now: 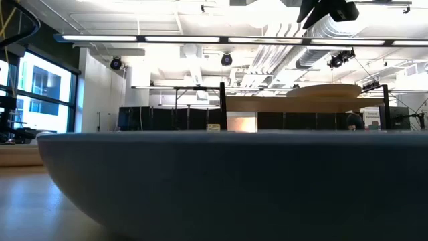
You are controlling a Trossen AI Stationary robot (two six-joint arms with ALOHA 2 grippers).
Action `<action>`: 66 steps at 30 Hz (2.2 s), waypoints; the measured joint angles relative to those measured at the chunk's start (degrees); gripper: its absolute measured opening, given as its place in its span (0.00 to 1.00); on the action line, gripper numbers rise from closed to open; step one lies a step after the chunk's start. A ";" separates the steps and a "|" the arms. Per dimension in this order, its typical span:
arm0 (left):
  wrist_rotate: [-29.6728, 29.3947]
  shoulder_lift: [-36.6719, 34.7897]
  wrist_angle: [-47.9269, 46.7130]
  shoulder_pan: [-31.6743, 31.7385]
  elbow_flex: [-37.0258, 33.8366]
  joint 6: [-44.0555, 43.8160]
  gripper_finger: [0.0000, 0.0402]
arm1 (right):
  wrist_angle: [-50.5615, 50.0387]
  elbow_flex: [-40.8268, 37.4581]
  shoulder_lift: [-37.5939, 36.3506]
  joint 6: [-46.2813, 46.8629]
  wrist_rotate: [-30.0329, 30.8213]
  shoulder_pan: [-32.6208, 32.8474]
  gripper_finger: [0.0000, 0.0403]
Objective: Place and stack plates onto a shelf
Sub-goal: Stack the purple plate on top of the beige plate on the shelf
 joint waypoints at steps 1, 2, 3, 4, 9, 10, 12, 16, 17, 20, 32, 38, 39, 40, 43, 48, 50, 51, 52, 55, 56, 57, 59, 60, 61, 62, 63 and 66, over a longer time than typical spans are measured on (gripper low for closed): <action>0.00 -0.31 -0.02 -0.02 0.00 -0.01 0.01 | 0.00 0.00 0.00 0.00 0.00 0.00 0.17; -0.04 -0.71 0.00 -0.11 0.00 0.00 0.01 | -0.02 0.00 0.00 0.00 0.00 0.00 0.17; -0.17 -1.15 0.00 -0.19 0.00 -0.02 0.01 | 0.00 0.00 0.00 0.00 -0.03 0.00 0.17; -0.23 -1.68 0.00 -0.33 0.00 -0.05 0.01 | -0.01 0.00 0.00 0.00 -0.05 0.00 0.17; -0.50 -4.13 -0.12 -0.93 -0.02 -0.11 0.01 | 0.00 0.00 0.00 0.00 -0.12 0.00 0.17; -0.47 -4.63 -0.10 -1.13 -0.02 -0.10 0.01 | -0.02 0.00 0.00 0.00 -0.11 0.00 0.17; -0.66 -5.76 -0.14 -1.55 -0.04 -0.09 0.01 | 0.00 0.00 0.02 0.00 -0.13 0.00 0.17; -1.04 -8.00 -0.07 -2.34 -0.04 -0.06 0.00 | -0.02 0.00 0.02 0.00 -0.18 0.00 0.17; -1.18 -8.54 -0.07 -2.44 -0.04 -0.04 0.00 | -0.02 0.00 0.02 0.00 -0.28 0.00 0.17; -2.31 -9.85 0.00 -2.62 -0.04 -0.02 0.00 | -0.02 0.00 0.00 0.00 -0.33 0.00 0.17; -4.61 -11.15 0.11 -2.60 -0.04 0.02 0.00 | -0.03 0.00 0.02 -1.49 0.08 -0.02 0.31; -4.39 -12.51 0.91 -2.60 -0.02 0.02 0.00 | -0.04 0.00 0.02 -1.49 0.08 0.00 0.34; -4.46 -13.04 1.25 -2.60 -0.02 0.02 0.00 | -0.04 0.00 0.02 -1.51 0.08 -0.02 0.34; -4.63 -13.63 1.58 -2.60 0.00 0.02 0.00 | -0.04 0.00 0.02 -1.51 0.08 0.00 0.34; -6.01 -14.84 1.46 -2.58 0.81 0.48 0.00 | -0.04 0.00 0.02 -1.50 0.08 -0.01 0.34; -9.79 -16.00 1.55 -1.87 4.50 2.84 0.00 | -0.04 0.00 0.04 -1.50 0.08 0.00 0.34; -11.07 -16.00 1.41 -0.88 6.15 4.52 0.00 | -0.04 0.00 0.04 -1.49 0.08 0.00 0.34; -11.81 -16.00 1.36 -0.31 7.02 5.56 0.00 | -0.04 0.00 0.04 -1.49 0.08 -0.01 0.34; -12.41 -16.00 1.36 0.36 7.90 6.66 0.00 | -0.04 0.00 0.04 -1.49 0.08 -0.01 0.34; -14.02 -16.00 1.07 2.86 9.56 10.12 0.00 | -0.02 0.00 0.04 -0.83 0.08 0.00 0.34; -14.71 -16.00 0.95 3.71 10.02 11.27 0.00 | -0.02 0.00 0.04 -0.52 0.08 0.00 0.34; -15.28 -16.00 0.96 4.60 10.41 12.37 0.00 | -0.01 0.00 0.04 -0.13 0.08 0.00 0.34; -16.32 -16.00 1.09 6.42 11.07 14.87 0.00 | 0.07 0.00 0.04 0.54 0.08 0.00 0.34; -16.53 -15.99 1.08 7.34 11.22 16.19 0.00 | 0.33 0.00 0.04 0.58 0.08 -0.01 0.34; -16.53 -15.98 1.02 8.30 11.30 17.50 0.00 | 0.84 0.00 0.04 0.60 0.10 -0.02 0.34; -16.54 -15.98 1.00 9.29 11.30 18.60 0.00 | 1.52 0.00 0.04 0.64 0.08 0.00 0.34; -16.55 -15.98 0.91 10.32 11.30 19.80 0.00 | 2.30 0.00 0.12 0.81 0.08 -0.02 0.34; -16.72 -15.96 0.70 13.32 11.30 23.42 0.00 | 4.55 0.02 1.10 2.46 0.00 0.00 0.34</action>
